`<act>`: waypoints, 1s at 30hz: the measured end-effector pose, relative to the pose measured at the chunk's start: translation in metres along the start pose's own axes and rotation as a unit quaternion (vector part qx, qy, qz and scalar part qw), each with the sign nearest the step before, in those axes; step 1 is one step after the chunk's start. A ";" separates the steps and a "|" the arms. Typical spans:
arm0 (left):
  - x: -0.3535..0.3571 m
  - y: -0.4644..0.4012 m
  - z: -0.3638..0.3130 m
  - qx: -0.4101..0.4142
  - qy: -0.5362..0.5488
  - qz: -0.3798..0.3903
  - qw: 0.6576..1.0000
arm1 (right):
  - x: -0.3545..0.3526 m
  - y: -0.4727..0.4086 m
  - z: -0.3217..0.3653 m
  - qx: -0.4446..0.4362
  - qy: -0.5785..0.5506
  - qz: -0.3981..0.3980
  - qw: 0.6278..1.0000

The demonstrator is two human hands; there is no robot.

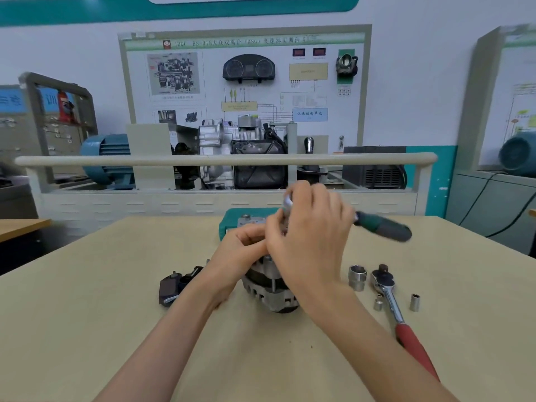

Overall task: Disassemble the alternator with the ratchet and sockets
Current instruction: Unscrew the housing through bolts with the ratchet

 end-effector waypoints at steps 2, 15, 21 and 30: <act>0.000 0.000 0.002 -0.008 0.005 -0.002 1.000 | 0.003 -0.020 0.004 -0.063 0.016 0.070 0.995; -0.004 -0.003 -0.001 0.012 0.007 -0.003 1.000 | 0.000 -0.008 0.017 -0.042 0.212 0.070 0.974; -0.008 -0.001 0.003 -0.018 0.051 0.021 0.998 | 0.024 -0.050 0.006 -0.089 -0.100 0.253 0.958; -0.003 -0.002 -0.003 0.008 0.003 0.007 1.000 | 0.000 -0.017 0.012 -0.074 0.164 0.071 0.981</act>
Point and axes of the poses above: each hand's wrist, its own y-axis away from the middle knuckle, its own x-axis out of the palm, z = x × y, the point moved 1 cm from there along -y, towards the middle knuckle, and after that the axes turned 2 degrees about -x, right-handed, at the moved point
